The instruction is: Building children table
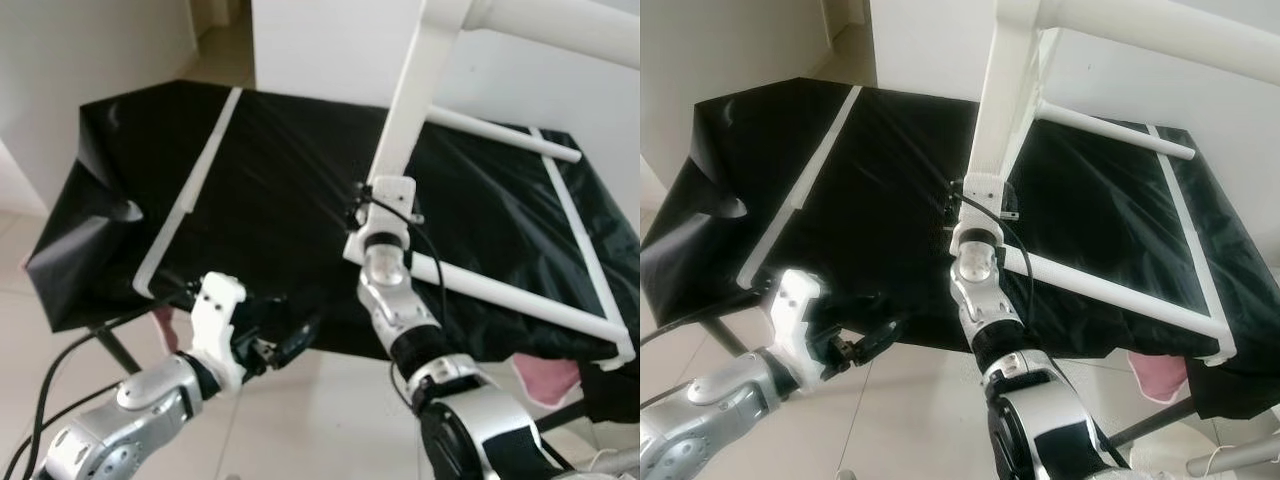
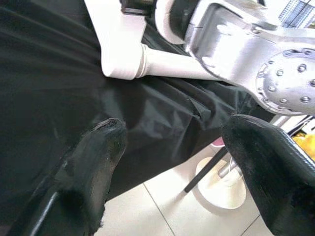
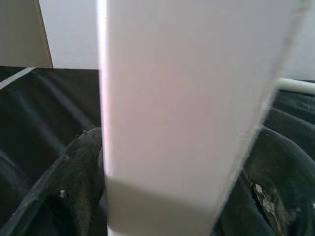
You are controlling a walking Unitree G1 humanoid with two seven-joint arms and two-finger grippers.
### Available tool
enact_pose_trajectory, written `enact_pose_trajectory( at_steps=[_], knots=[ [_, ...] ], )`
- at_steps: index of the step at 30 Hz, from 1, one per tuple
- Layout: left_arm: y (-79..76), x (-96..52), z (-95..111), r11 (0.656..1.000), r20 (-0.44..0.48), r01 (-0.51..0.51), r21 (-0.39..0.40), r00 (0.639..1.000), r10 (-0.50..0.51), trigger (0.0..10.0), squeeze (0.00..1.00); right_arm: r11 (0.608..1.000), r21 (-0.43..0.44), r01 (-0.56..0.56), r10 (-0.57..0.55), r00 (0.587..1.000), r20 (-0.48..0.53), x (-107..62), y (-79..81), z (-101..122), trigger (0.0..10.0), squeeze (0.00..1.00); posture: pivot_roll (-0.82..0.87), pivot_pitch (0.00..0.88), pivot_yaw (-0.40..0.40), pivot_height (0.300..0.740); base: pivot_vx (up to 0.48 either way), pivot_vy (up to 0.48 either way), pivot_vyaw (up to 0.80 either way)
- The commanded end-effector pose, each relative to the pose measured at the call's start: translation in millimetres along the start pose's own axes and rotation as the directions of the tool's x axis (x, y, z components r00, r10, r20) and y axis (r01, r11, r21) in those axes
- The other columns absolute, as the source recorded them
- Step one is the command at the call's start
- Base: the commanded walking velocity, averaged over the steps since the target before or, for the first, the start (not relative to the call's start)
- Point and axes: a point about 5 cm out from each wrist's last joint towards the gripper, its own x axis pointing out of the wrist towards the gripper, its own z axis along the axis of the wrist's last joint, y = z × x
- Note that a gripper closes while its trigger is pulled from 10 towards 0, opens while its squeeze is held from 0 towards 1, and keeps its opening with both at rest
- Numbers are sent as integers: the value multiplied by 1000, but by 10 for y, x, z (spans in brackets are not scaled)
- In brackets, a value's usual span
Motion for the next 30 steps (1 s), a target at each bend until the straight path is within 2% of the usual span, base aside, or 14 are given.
enact_pose_trajectory(
  at_steps=[1, 12, 18, 19, 21, 22, 23, 30],
  knots=[
    [-197, -43, -13, 940, -17, 340, -8, 940, -340, 10000, 0, 999, 27, 47, -47, 998, -34, 9, 16, -20, 10000, 0, 141, 68, -74, 740, 0, 0, 0],
    [-194, -62, -1, 942, -21, 336, -13, 942, -336, 10000, 0, 992, 82, 101, -98, 994, -46, 120, 88, 121, 10000, 0, 158, 73, -68, 740, 0, 0, 0],
    [-187, -68, 20, 942, -19, 334, -13, 942, -335, 10000, 0, 992, 92, 89, -85, 996, -40, 178, 98, 185, 10000, 0, 160, 72, -66, 740, 0, 0, 0],
    [-186, -69, 23, 942, -18, 334, -13, 942, -334, 10000, 0, 992, 95, 86, -83, 996, -40, 183, 100, 191, 9490, 0, 160, 71, -66, 740, 0, 0, 0],
    [-186, -69, 23, 942, -18, 334, -13, 942, -334, 10000, 0, 992, 95, 86, -83, 996, -40, 183, 100, 191, 9490, 0, 160, 71, -66, 740, 0, 0, 0],
    [-185, -72, 31, 942, -16, 335, -13, 942, -335, 10000, 0, 992, 104, 75, -71, 997, -42, 190, 108, 196, 3373, 0, 160, 71, -65, 740, 0, 0, 0],
    [-184, -74, 38, 942, -14, 334, -14, 942, -334, 10000, 0, 992, 109, 69, -65, 997, -42, 194, 112, 201, 0, 0, 160, 70, -66, 740, 0, 0, 0],
    [-150, -104, 50, 946, -18, 325, -13, 945, -325, 10000, 0, 994, 112, -1, 4, 1000, -27, 174, 176, 198, 0, 0, 161, 67, -67, 740, 0, 0, 0]
  ],
)
